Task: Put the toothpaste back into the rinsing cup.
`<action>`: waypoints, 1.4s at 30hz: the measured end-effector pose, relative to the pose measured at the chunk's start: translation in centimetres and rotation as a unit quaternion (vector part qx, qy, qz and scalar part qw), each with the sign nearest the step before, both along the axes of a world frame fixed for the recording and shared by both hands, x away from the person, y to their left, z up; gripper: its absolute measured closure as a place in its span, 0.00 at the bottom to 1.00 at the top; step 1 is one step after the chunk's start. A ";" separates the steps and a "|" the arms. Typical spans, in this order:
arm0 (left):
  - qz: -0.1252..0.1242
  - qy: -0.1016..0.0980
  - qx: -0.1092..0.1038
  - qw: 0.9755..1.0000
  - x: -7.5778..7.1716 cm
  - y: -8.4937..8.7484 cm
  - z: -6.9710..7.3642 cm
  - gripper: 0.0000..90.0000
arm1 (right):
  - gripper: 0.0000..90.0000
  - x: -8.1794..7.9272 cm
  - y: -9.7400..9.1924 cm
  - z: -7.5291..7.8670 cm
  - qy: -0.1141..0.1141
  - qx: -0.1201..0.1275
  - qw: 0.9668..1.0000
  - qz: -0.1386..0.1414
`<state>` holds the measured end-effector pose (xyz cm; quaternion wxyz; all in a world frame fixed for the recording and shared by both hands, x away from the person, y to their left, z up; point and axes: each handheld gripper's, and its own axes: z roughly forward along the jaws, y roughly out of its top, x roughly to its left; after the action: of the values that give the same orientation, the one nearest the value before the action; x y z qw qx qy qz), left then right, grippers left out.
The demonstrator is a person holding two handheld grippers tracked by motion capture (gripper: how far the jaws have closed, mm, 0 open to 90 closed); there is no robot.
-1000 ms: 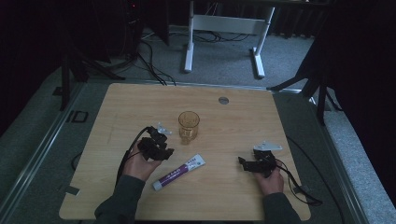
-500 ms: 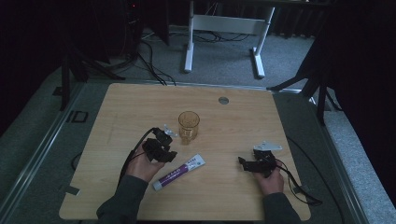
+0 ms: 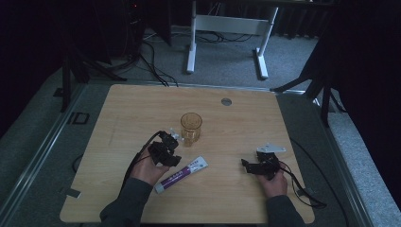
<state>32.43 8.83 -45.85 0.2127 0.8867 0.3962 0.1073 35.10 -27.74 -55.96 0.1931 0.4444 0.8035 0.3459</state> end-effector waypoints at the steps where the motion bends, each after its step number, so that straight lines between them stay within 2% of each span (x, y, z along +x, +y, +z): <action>1: -0.002 0.001 0.002 1.000 0.0 -0.1 0.0 0.67 | 0.23 0.0 0.0 0.0 0.000 0.001 1.000 0.000; 16: -0.012 0.022 0.020 0.999 0.2 -1.2 -0.3 0.67 | 0.23 0.0 0.0 0.0 0.000 0.001 1.000 0.000; 42: -0.024 0.053 0.052 0.997 0.4 -2.6 -1.1 0.67 | 0.23 0.0 0.0 0.0 0.000 0.000 1.000 0.000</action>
<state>32.83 6.24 -46.93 0.1477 0.9104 0.3790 0.0754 35.10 -27.74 -55.96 0.1929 0.4445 0.8034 0.3461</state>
